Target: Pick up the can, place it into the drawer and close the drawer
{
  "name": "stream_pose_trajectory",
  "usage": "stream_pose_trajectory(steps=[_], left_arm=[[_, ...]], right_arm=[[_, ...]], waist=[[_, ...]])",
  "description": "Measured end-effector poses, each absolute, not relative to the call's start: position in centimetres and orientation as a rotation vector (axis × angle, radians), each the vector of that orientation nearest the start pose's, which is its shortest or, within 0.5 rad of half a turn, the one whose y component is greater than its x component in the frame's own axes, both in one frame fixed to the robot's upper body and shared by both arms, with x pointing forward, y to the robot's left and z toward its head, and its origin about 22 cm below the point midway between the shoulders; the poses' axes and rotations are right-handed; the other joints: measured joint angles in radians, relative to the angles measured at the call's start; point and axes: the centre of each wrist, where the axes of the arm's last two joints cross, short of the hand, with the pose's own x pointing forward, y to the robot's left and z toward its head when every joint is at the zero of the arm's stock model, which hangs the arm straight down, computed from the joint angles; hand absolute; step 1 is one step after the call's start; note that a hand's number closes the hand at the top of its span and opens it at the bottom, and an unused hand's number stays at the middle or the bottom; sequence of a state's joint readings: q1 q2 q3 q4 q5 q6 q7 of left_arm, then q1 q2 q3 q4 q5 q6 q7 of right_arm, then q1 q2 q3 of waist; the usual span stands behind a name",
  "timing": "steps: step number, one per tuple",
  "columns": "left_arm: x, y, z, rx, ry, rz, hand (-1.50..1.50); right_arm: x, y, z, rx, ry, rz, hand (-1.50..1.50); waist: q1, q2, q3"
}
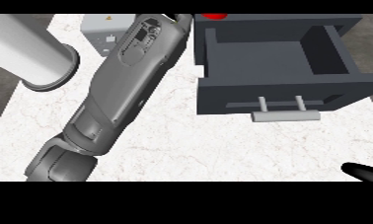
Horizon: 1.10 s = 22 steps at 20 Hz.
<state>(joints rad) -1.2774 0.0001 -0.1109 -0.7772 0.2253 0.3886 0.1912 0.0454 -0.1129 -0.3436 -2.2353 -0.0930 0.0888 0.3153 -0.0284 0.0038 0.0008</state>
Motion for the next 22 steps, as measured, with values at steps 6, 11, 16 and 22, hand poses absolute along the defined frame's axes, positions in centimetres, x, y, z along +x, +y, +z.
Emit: stream_pose_trajectory(steps=[6, 11, 16, 22], left_arm=[[42.5, 0.2, 24.7, -0.094, -1.691, -0.205, 1.5], [42.6, -1.2, 25.5, -0.052, -1.679, -0.216, 1.5], [43.0, -1.8, 25.8, -0.011, -1.685, -0.209, 1.5], [43.3, -1.9, 25.4, 0.067, -1.691, -0.164, -1.5]], right_arm=[[17.7, -30.3, 15.9, -0.28, -1.891, -0.052, -1.5], [18.0, -30.0, 16.2, -0.266, -1.902, -0.041, -1.5], [18.1, -29.5, 16.5, -0.259, -1.911, -0.028, -1.5], [18.0, -29.2, 16.6, -0.253, -1.902, -0.01, -1.5]], waist=[[-0.012, 0.004, 0.0], [-0.032, 0.008, 0.001], [-0.047, 0.013, 0.001], [-0.061, 0.016, 0.002]])
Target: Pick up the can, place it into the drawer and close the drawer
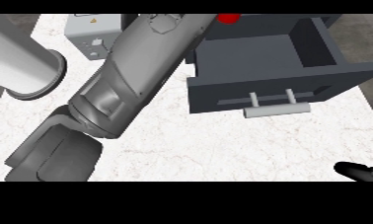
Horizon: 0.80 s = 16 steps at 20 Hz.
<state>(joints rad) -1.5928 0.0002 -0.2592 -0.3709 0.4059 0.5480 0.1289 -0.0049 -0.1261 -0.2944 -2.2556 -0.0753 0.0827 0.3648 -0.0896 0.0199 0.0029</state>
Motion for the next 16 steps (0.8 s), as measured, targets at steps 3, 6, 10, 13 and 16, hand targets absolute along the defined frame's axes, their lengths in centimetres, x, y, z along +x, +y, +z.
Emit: stream_pose_trajectory(steps=[3, 6, 10, 13, 16], left_arm=[[43.4, -1.9, 25.1, 0.104, -1.703, -0.132, -1.5], [43.4, -1.9, 25.1, 0.125, -1.709, -0.114, -1.5], [43.5, -1.9, 25.0, 0.13, -1.718, -0.078, -1.5], [43.7, -1.7, 24.8, 0.114, -1.711, -0.06, -1.5], [43.6, -1.8, 25.0, 0.099, -1.708, -0.036, -1.5]], right_arm=[[18.5, -29.2, 16.8, -0.245, -1.909, -0.007, -1.5], [18.8, -29.0, 17.4, -0.265, -1.932, 0.021, -1.5], [19.1, -28.7, 17.7, -0.302, -1.946, 0.1, -1.5], [19.6, -28.5, 18.4, -0.345, -1.979, 0.184, -1.5], [20.2, -28.1, 18.9, -0.409, -1.997, 0.275, -1.5]], waist=[[-0.008, 0.003, 0.001], [-0.011, 0.005, 0.0], [-0.017, 0.008, 0.001], [-0.013, 0.011, 0.0], [-0.011, 0.011, 0.0]])
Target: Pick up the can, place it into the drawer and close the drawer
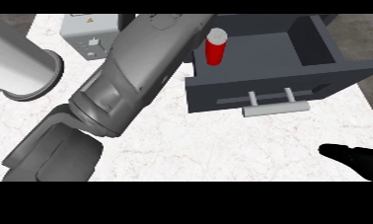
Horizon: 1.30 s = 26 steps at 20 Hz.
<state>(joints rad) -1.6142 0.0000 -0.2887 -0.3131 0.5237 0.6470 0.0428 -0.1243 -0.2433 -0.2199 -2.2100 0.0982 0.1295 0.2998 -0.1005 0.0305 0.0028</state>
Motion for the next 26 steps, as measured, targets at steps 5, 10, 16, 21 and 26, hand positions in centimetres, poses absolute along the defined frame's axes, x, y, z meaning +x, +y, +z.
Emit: stream_pose_trajectory(steps=[5, 10, 16, 21, 26], left_arm=[[43.6, -1.7, 24.9, 0.057, -1.706, -0.005, -1.5], [43.5, -2.0, 25.7, 0.046, -1.716, 0.012, -1.5], [43.6, -2.1, 25.8, 0.067, -1.733, -0.006, -1.5], [43.8, -1.8, 25.8, 0.062, -1.729, -0.023, -1.5], [44.1, -0.9, 26.0, 0.045, -1.72, -0.008, -1.5]], right_arm=[[22.2, -27.2, 18.7, -0.535, -1.992, 0.436, -1.5], [24.6, -25.7, 18.0, -0.664, -1.967, 0.589, -1.5], [27.9, -23.7, 15.8, -0.778, -1.908, 0.747, -1.5], [31.0, -22.5, 12.7, -0.88, -1.837, 0.853, -1.5], [33.8, -21.6, 9.3, -0.955, -1.795, 0.928, -1.5]], waist=[[0.015, 0.001, 0.0], [0.037, -0.001, -0.001], [0.063, -0.007, -0.001], [0.09, -0.011, -0.001], [0.107, -0.015, -0.002]])
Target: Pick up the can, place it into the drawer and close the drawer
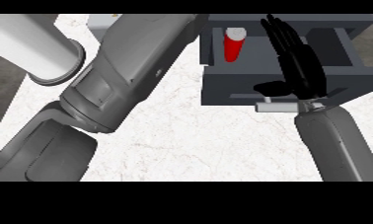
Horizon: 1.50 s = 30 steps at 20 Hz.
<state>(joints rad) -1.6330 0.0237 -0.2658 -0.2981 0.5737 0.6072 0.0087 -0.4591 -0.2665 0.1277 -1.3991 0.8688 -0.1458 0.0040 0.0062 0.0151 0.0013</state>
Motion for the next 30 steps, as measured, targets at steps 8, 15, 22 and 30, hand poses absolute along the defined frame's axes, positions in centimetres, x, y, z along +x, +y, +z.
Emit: stream_pose_trajectory(steps=[8, 15, 22, 30], left_arm=[[44.7, 1.4, 26.8, 0.07, -1.721, 0.005, -1.5], [45.2, 4.2, 26.6, 0.073, -1.708, 0.011, -1.5], [45.2, 6.1, 26.1, 0.08, -1.7, -0.002, -1.5], [44.9, 8.7, 25.9, 0.065, -1.695, -0.011, -1.5]], right_arm=[[38.3, -19.6, 6.4, -1.068, -1.764, 0.944, -1.5], [41.5, -19.1, 6.2, -1.204, -1.768, 0.881, -1.5], [44.2, -18.0, 8.1, -1.276, -1.779, 0.84, -1.5], [45.7, -18.0, 9.6, -1.295, -1.755, 0.864, -1.5]], waist=[[0.025, -0.007, -0.001], [0.05, -0.006, -0.001], [0.072, -0.003, -0.001], [0.096, 0.005, 0.002]])
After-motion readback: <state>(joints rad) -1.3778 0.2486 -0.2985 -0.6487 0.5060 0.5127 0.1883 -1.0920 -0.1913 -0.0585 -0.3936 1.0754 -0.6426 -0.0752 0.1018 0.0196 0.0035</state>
